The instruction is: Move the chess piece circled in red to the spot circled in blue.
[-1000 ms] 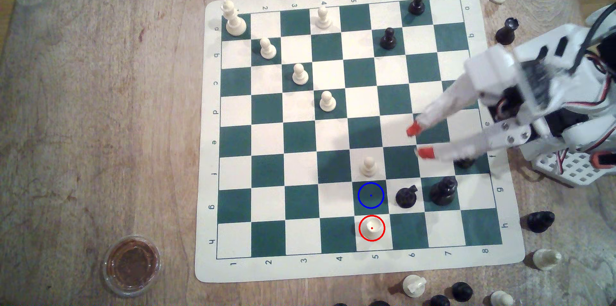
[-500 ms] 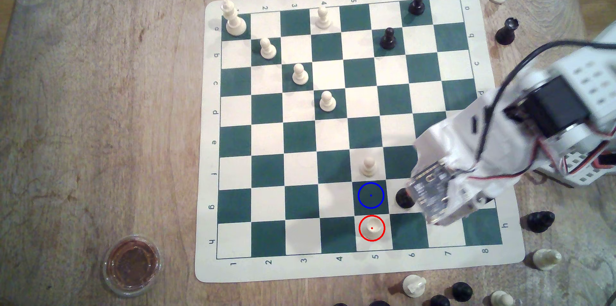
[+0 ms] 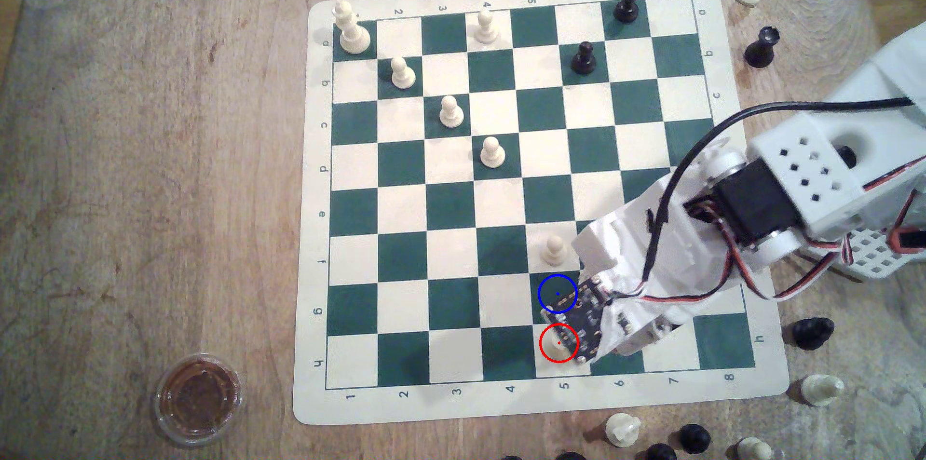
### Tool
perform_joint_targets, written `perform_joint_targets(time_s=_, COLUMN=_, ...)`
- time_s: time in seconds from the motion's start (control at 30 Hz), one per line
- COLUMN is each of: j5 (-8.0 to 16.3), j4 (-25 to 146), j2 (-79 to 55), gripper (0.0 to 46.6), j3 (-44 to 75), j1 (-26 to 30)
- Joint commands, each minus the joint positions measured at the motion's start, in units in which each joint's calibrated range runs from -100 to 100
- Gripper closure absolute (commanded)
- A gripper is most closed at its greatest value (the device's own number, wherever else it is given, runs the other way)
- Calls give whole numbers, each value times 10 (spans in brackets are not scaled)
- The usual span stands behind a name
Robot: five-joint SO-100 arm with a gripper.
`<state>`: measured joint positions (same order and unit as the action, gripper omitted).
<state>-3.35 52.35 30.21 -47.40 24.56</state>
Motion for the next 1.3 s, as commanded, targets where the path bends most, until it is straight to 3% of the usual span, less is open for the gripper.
perform_joint_targets(time_s=0.0, j5=-2, j4=-8, j2=-27, gripper=328, j3=67, j1=0)
perform_joint_targets(time_s=0.17, j5=-2, j4=-18, j2=-75, gripper=317, j3=71, j1=3)
perform_joint_targets(time_s=0.5, j5=-1, j4=-47, j2=-147, gripper=346, j3=105, j1=-4)
perform_joint_targets(time_s=1.27, j5=-6, j4=-42, j2=-189, gripper=351, j3=139, j1=-13)
